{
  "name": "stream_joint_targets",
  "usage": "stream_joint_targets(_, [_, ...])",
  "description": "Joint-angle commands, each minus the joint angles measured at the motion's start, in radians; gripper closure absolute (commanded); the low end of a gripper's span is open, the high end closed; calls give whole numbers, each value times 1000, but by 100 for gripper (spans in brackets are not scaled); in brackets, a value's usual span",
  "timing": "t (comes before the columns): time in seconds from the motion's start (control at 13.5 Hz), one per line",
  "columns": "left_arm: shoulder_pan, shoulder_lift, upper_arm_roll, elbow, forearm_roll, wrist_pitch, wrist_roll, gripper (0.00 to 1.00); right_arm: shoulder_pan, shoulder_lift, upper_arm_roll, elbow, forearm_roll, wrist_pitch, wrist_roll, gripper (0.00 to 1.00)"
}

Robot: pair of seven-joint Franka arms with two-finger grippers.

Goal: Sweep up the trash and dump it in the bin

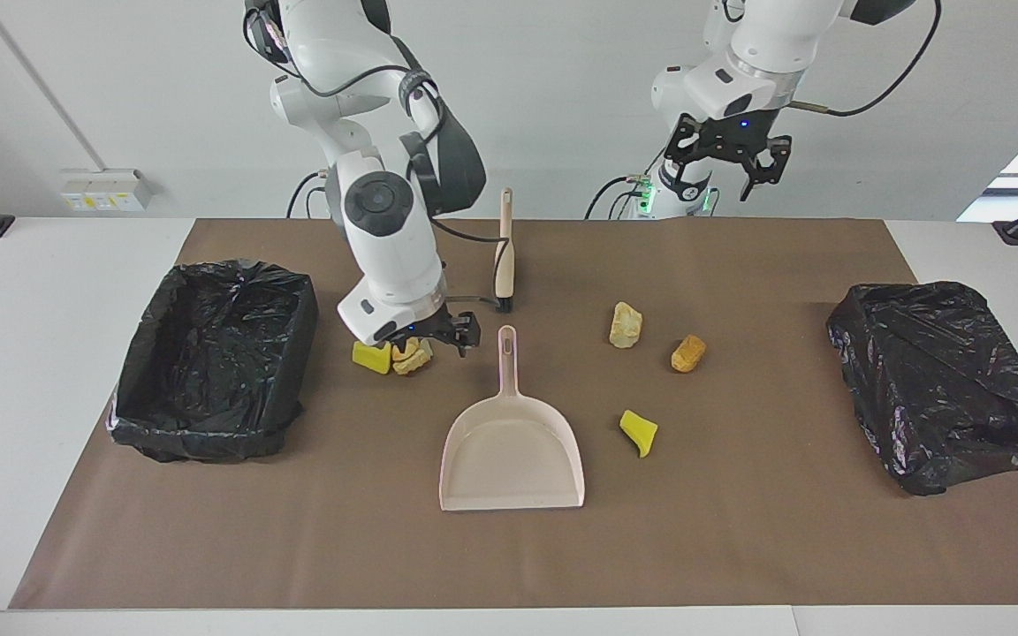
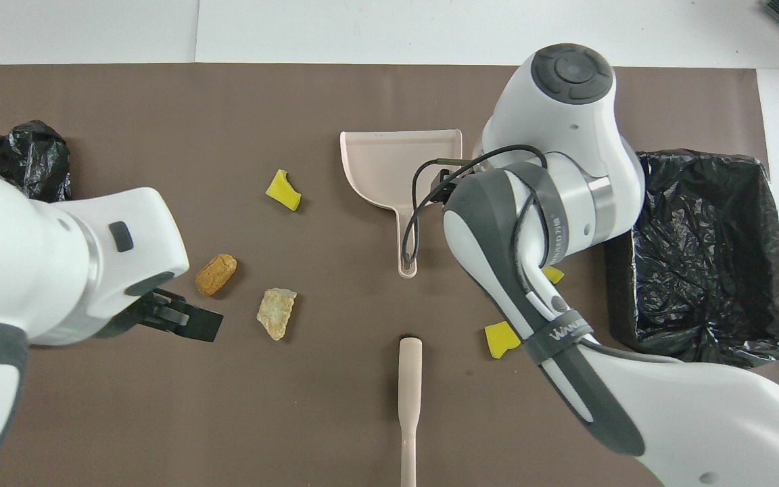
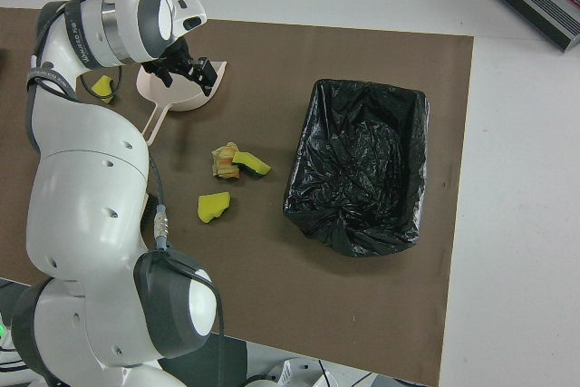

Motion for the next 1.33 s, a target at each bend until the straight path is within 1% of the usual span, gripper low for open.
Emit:
stream_joint_targets(0.0, [-122,-63,17,-169,-7,105,-103,0,54,56,2,27,24,45,52,0])
stream_joint_targets(0.07, [-152,-68,17,-203,-7,140,-139,0,57,60,2,21,40,67,52,0])
stream_joint_targets(0.22, [-197,-109,17,-290,-25,211,-150,0,65,61,3,11,40,75,50,0])
stream_joint_targets(0.3, [-208,-124,17,-321,-34,220,-151,0,79,64,3,10,40,79,50,0])
stream_joint_targets(0.44, [-236,-135,17,-361,-45,237,-151,0,96,85,2,10,34,105,47,0])
stream_joint_targets(0.59, [-254,-148,17,-398,-63,271,-151,0,99,87,3,-13,37,135,38,0])
stream_joint_targets(0.66, [-265,-146,17,-412,-76,292,-151,0,108,79,3,-38,37,135,27,0])
stream_joint_targets(0.81, [-320,-140,17,-455,-77,333,-180,0,113,55,3,-87,38,135,7,0])
stream_joint_targets(0.89, [-341,-141,17,-485,-77,364,-205,0,113,51,3,-101,38,141,0,3])
stream_joint_targets(0.96, [-366,-144,17,-511,-77,393,-223,0,113,51,3,-102,40,147,-3,18])
stream_joint_targets(1.03, [-380,-141,17,-525,-77,415,-240,0,113,51,3,-104,41,148,-5,41])
stream_joint_targets(1.11, [-409,-132,17,-541,-77,430,-248,0,111,51,3,-104,43,148,-5,80])
stream_joint_targets(1.18, [-450,-120,17,-567,-77,471,-277,0,111,53,3,-101,58,148,4,100])
stream_joint_targets(1.26, [-476,-114,17,-593,-77,522,-344,0,111,54,3,-99,86,148,9,100])
